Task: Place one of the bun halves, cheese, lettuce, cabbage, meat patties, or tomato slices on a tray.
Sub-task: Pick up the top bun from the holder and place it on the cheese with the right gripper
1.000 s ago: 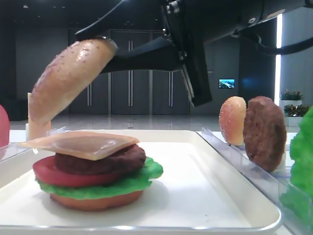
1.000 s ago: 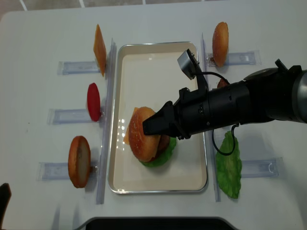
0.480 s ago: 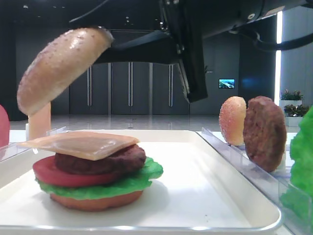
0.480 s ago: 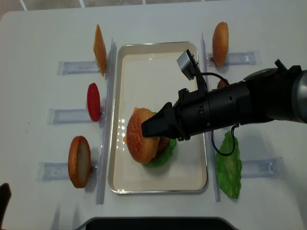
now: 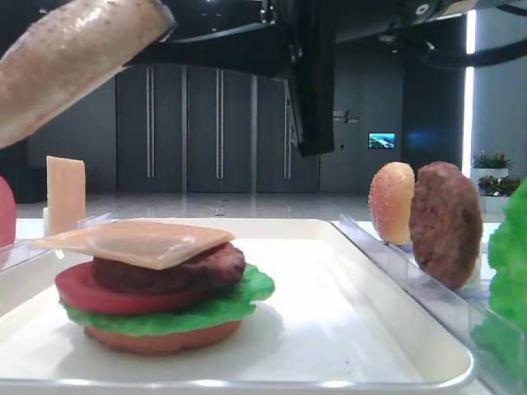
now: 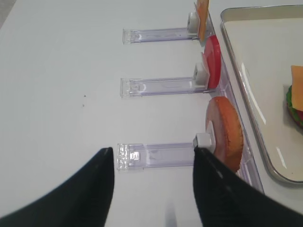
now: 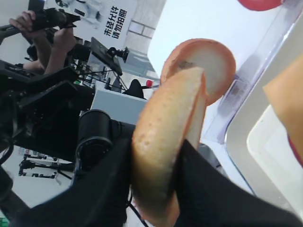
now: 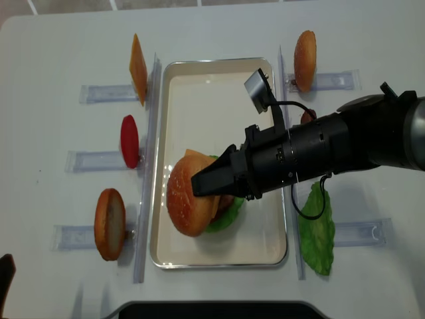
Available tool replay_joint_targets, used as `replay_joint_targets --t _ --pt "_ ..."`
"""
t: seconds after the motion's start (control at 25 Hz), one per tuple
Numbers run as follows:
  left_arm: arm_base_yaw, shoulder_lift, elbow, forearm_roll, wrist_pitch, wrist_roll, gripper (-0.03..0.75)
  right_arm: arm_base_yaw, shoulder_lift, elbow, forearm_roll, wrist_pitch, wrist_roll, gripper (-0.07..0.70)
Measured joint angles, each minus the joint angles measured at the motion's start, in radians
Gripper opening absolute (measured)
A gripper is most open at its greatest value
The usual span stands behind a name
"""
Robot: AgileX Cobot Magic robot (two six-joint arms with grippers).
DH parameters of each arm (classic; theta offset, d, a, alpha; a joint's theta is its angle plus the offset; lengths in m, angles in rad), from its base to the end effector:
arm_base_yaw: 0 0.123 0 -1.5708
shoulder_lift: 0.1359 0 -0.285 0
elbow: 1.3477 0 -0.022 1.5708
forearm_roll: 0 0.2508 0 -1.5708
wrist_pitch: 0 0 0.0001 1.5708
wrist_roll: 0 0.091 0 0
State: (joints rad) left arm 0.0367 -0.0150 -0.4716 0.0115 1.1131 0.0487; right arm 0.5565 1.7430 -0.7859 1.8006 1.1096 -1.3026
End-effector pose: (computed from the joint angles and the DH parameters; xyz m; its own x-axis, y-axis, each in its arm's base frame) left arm -0.0062 0.0007 0.2652 -0.5149 0.0349 -0.8566 -0.0179 0.9985 0.0514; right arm 0.2172 0.2286 0.1982 -0.8985 -0.1650 -0.4068 -0.4308 0.1530 0.8894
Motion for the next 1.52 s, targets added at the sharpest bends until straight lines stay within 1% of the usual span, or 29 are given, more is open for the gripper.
replay_joint_targets --t 0.12,0.4,0.52,0.64,0.76,0.92,1.2,1.52 --pt "0.000 0.000 0.000 0.000 0.000 0.000 0.408 -0.003 0.028 -0.008 0.000 0.039 -0.004 0.212" --pt "0.000 0.000 0.000 0.000 0.000 0.000 0.408 -0.009 0.071 -0.058 0.000 0.079 -0.028 0.212" --pt "0.000 0.000 0.000 0.000 0.000 0.000 0.408 -0.009 0.100 -0.070 0.000 0.085 -0.042 0.212" --pt "0.000 0.000 0.000 0.000 0.000 0.000 0.408 -0.019 0.116 -0.070 0.000 0.074 -0.067 0.212" --pt "0.000 0.000 0.000 0.000 0.000 0.000 0.408 -0.045 0.118 -0.070 0.000 0.042 -0.080 0.212" --pt "0.000 0.000 0.000 0.000 0.000 0.000 0.408 -0.077 0.120 -0.070 0.000 0.022 -0.098 0.212" --pt "0.000 0.000 0.000 0.000 0.000 0.000 0.408 -0.079 0.124 -0.070 0.000 -0.023 -0.111 0.212" --pt "0.000 0.000 0.000 0.000 0.000 0.000 0.408 -0.079 0.124 -0.049 0.000 -0.035 -0.126 0.212"
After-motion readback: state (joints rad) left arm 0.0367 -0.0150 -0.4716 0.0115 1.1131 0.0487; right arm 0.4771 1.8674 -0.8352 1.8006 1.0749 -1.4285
